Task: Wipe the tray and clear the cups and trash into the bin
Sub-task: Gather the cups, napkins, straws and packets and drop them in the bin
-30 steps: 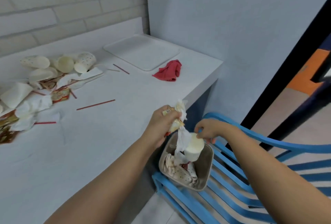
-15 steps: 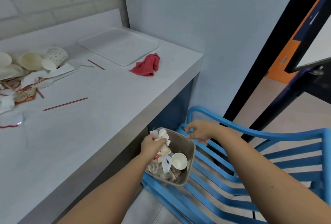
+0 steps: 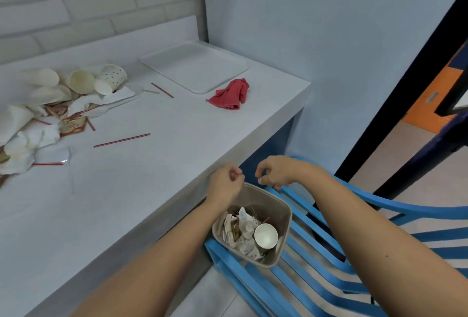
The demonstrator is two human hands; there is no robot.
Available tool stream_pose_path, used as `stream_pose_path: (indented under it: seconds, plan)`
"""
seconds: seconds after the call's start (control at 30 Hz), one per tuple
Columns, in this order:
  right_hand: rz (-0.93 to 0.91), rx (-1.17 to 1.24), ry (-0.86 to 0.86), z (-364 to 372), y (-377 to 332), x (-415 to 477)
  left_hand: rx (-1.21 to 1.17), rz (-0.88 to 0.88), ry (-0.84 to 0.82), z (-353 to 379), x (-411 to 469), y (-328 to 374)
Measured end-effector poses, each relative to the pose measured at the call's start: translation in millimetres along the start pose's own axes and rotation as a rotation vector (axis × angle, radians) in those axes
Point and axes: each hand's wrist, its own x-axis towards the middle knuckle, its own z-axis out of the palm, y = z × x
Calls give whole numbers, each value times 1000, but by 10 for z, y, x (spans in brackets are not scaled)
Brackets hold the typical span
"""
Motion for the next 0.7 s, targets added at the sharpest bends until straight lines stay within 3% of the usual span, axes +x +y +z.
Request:
stream_pose_path:
  seconds: [0.27, 0.43, 0.7]
  plan:
    - [-233, -60, 73, -269, -939, 90, -92, 160, 301, -864, -119, 245]
    - [-354, -74, 141, -206, -1557, 265, -86, 69, 401, -1507, -130, -30]
    - [-452, -114, 312, 39, -2379, 830, 264, -176, 501, -2429, -76, -703]
